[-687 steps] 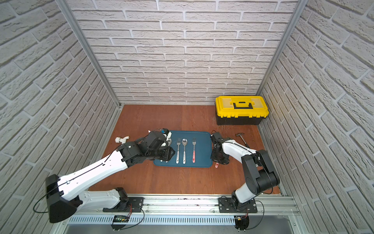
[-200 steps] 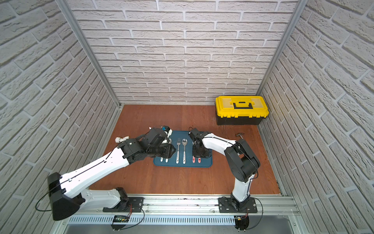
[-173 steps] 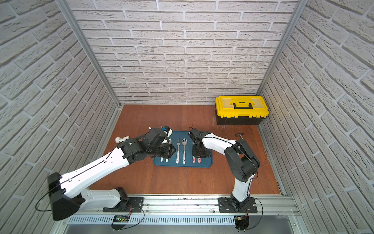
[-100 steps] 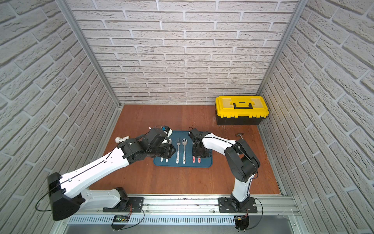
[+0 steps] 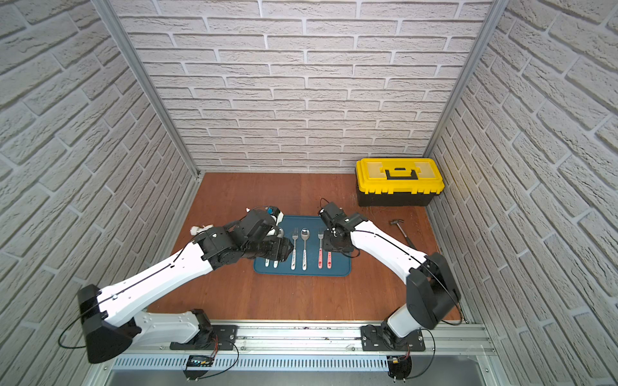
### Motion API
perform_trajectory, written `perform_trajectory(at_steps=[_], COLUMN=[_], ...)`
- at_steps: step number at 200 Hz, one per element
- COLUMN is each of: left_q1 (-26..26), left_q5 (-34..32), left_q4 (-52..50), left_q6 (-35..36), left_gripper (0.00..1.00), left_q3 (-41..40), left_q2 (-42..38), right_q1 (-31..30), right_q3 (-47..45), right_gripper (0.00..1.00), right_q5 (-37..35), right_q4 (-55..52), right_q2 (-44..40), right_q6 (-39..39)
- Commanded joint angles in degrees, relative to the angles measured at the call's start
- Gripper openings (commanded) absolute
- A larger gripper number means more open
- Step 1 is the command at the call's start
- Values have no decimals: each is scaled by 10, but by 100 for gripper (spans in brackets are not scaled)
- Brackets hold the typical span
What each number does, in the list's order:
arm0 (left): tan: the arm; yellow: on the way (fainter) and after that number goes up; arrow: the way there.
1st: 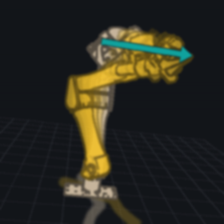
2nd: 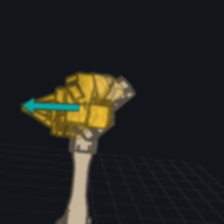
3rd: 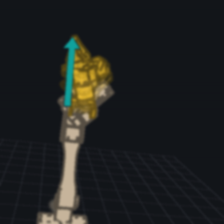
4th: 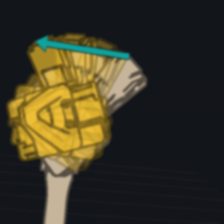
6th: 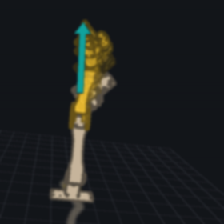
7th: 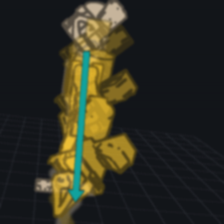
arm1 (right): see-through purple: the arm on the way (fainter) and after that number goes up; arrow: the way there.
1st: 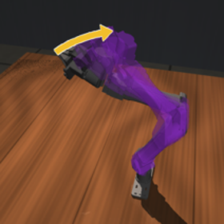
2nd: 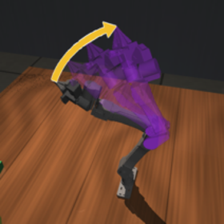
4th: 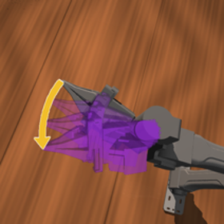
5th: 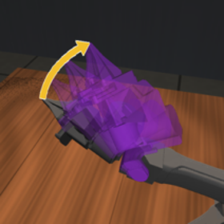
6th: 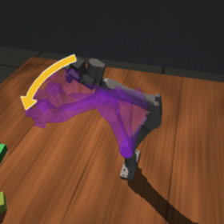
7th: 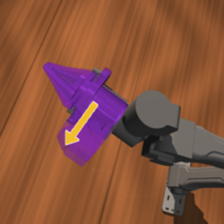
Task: Set the spoon and fork side by side
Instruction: Place the spoon on the tray, then reset both arms
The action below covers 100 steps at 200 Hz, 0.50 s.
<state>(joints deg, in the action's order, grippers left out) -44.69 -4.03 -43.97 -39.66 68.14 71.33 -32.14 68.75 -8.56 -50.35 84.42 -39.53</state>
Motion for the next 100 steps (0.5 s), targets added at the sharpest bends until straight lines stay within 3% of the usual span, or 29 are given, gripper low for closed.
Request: perform_trajectory(at_steps=[1, 40, 63, 71, 86, 100], left_q1=[23, 103, 180, 226, 319, 400], left_q5=[-62, -253, -345, -318, -196, -131], left_q4=[-43, -127, -50, 16, 209, 371], left_q6=[22, 58, 98, 136, 248, 228], left_gripper=[98, 98, 98, 98, 98, 98], left_q3=[46, 132, 96, 67, -50, -168], left_q2=[1, 15, -12, -30, -68, -87], right_q1=[3, 57, 95, 114, 144, 153], right_q3=[27, 48, -14, -52, -110, -138], right_gripper=[98, 99, 99, 99, 99, 99], right_q5=[-91, -303, -371, -347, -279, -278], right_q4=[-48, -58, 83, 155, 273, 313], right_q2=[-68, -142, -202, -216, -224, -213], right_q6=[41, 123, 243, 306, 407, 415])
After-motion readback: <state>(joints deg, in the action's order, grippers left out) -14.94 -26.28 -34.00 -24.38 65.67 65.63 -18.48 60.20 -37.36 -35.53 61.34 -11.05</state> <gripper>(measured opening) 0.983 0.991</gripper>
